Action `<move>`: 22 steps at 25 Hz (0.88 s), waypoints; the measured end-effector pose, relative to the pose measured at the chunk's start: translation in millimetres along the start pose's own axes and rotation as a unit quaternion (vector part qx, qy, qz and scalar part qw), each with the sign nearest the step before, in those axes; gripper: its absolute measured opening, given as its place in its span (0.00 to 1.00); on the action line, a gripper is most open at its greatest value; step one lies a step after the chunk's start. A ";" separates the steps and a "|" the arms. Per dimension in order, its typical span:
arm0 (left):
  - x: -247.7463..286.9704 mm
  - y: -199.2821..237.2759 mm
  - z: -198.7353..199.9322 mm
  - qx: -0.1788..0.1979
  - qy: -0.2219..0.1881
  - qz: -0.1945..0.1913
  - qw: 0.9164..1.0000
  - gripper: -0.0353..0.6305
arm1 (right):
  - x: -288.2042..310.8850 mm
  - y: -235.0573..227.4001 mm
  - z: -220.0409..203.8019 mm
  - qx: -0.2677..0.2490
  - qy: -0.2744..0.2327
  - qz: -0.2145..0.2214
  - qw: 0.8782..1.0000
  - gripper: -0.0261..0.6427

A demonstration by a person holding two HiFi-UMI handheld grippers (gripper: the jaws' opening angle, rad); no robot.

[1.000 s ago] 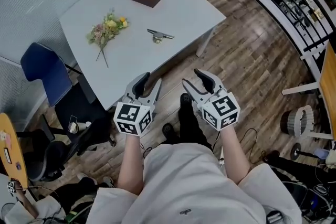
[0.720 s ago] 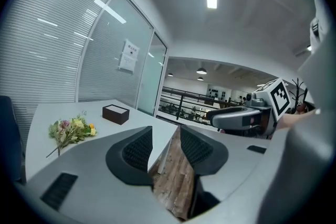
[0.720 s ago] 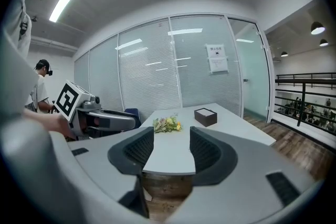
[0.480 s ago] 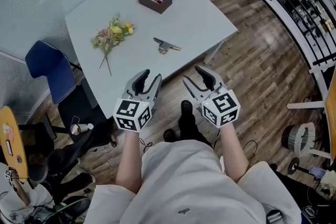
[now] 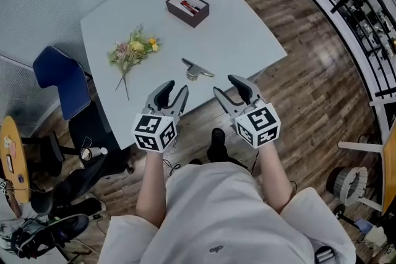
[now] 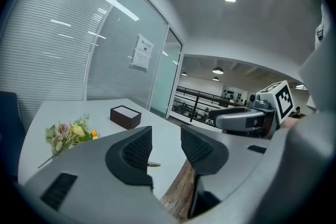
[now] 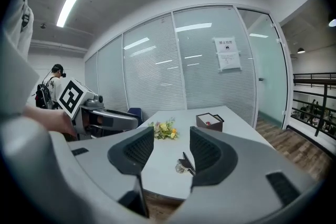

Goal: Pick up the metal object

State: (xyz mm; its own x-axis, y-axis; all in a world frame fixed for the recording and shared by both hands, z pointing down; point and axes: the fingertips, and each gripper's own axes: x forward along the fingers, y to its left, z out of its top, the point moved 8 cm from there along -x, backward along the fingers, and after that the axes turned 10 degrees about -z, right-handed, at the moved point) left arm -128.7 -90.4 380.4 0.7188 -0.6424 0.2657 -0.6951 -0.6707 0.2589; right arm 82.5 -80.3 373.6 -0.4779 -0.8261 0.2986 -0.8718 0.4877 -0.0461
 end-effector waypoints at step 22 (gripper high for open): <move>81.6 41.6 -70.4 -0.183 0.001 0.085 0.979 0.30 | 64.3 -58.3 -32.3 -0.005 0.061 0.084 0.995 0.33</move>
State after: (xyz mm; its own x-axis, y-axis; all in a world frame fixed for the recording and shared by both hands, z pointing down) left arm -99.8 -144.6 478.2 0.5925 -0.7324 0.3355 -0.7628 -0.3762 0.5260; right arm 106.2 -152.8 426.2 -0.5996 -0.6923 0.4014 -0.7794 0.6190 -0.0966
